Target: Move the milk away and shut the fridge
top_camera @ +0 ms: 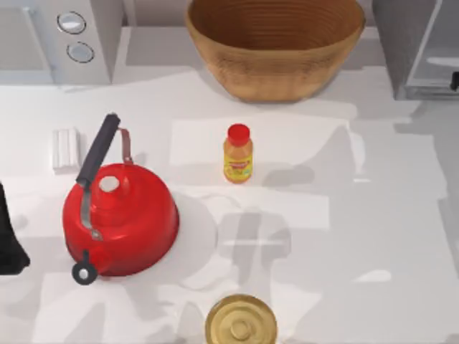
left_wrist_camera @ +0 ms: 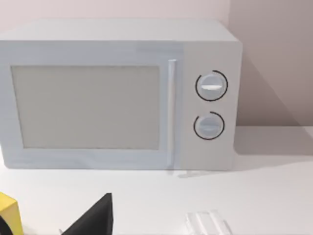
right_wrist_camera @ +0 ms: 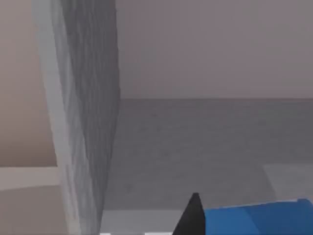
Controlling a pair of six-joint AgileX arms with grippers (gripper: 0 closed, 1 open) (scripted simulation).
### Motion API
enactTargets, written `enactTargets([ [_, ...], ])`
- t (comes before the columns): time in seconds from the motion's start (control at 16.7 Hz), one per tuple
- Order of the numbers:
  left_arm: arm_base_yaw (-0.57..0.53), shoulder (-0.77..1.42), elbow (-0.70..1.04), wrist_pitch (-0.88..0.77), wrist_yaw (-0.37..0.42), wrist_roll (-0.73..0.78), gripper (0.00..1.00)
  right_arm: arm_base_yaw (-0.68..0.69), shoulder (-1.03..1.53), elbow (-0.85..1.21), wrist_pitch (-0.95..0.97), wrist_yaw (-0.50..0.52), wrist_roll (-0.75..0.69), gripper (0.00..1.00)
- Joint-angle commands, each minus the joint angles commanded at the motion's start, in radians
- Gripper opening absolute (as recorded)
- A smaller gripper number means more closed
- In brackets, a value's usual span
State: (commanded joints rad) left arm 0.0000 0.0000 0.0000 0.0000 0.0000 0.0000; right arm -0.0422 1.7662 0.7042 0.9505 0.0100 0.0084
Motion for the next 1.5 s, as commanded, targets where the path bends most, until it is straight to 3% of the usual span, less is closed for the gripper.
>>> enactTargets([
  [0.24, 0.000, 0.000, 0.000, 0.000, 0.000, 0.000, 1.00, -0.055, 0.209, 0.334, -0.165, -0.030, -0.009, 0.00],
  [0.48, 0.000, 0.000, 0.000, 0.000, 0.000, 0.000, 1.00, -0.098, 0.356, 0.542, -0.305, -0.054, -0.017, 0.00],
  [1.2, 0.000, 0.000, 0.000, 0.000, 0.000, 0.000, 1.00, -0.109, 0.389, 0.585, -0.342, -0.060, -0.018, 0.00],
  [1.5, 0.000, 0.000, 0.000, 0.000, 0.000, 0.000, 1.00, -0.109, 0.389, 0.585, -0.342, -0.060, -0.018, 0.38],
])
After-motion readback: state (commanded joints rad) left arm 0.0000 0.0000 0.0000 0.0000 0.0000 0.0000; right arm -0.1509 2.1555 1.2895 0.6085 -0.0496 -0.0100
